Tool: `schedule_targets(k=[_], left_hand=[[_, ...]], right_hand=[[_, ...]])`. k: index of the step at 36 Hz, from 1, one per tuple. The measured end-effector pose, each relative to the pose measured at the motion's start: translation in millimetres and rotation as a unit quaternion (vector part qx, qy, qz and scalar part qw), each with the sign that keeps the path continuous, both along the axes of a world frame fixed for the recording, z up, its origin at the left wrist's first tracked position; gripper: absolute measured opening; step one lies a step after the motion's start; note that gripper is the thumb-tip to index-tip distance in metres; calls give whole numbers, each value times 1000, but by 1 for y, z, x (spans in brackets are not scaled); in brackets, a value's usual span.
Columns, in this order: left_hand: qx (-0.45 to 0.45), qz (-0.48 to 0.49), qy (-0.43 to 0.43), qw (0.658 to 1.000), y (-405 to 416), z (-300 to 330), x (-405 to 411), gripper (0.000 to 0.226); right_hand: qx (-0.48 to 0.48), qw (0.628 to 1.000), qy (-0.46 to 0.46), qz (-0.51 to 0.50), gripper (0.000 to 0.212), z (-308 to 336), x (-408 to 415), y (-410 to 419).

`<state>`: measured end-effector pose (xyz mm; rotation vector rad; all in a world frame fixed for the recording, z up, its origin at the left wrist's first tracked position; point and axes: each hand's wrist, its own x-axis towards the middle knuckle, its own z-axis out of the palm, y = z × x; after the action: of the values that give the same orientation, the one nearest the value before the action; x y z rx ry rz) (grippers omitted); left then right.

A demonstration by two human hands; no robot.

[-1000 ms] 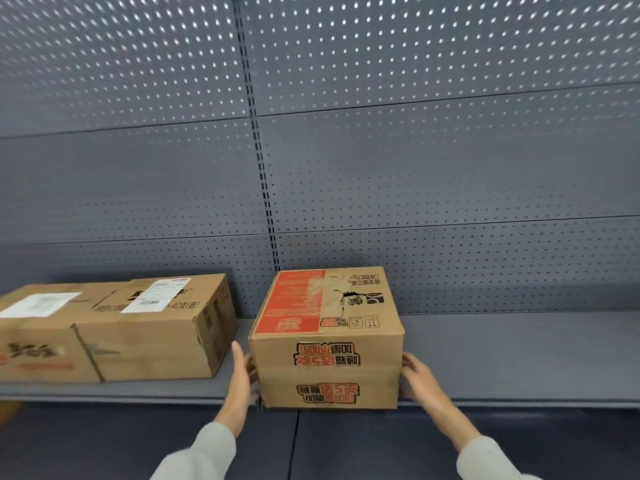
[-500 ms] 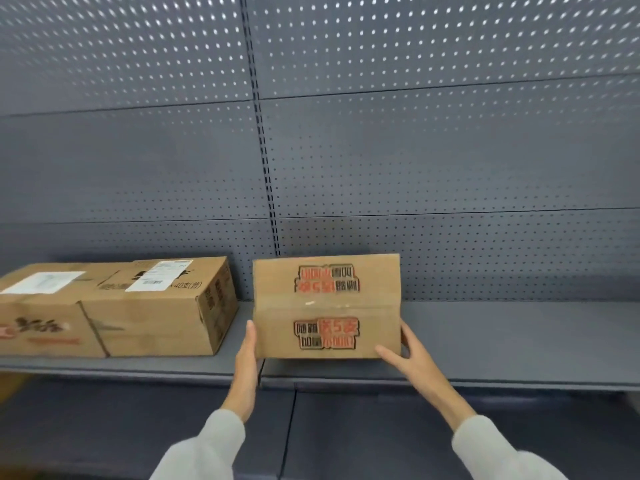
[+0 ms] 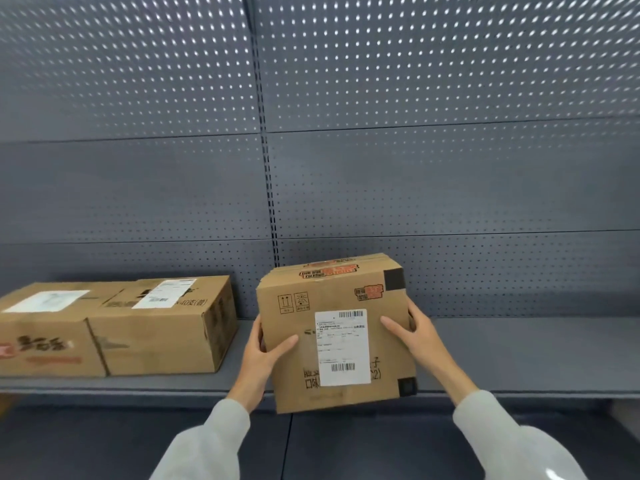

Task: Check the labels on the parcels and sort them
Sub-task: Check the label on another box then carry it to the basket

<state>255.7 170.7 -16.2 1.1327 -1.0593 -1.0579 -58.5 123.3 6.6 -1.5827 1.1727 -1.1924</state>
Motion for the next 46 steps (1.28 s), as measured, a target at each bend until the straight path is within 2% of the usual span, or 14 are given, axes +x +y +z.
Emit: schedule_targets(k=[10,15,20,23,29,34,43,46], left_hand=[[13,-2,-82,997,-8,-10,-5,101],[38,-9,-92,995,3,-34,-8,110],[79,0,-78,994,16,-65,-13,103],[95,11,-76,992,19,-75,-15,98],[86,51,-77,992,26,-72,-9,84],[47,73,-47,995,41,-49,-6,67],[37,133,-32,990,91,-5,28,48],[40,146,-40,988,112,3,39,52]], right_hand=[[44,999,-13,-14,78,-32,-5,0],[92,996,-2,-10,86,-64,-16,9],[113,993,27,-5,96,-93,-21,15],[103,994,31,-25,92,-96,-18,15],[62,995,-1,-72,97,-83,-10,15],[21,995,-39,-94,76,-49,11,20],[-4,999,-25,-47,64,10,59,40],[-2,999,-17,-30,62,23,69,53]])
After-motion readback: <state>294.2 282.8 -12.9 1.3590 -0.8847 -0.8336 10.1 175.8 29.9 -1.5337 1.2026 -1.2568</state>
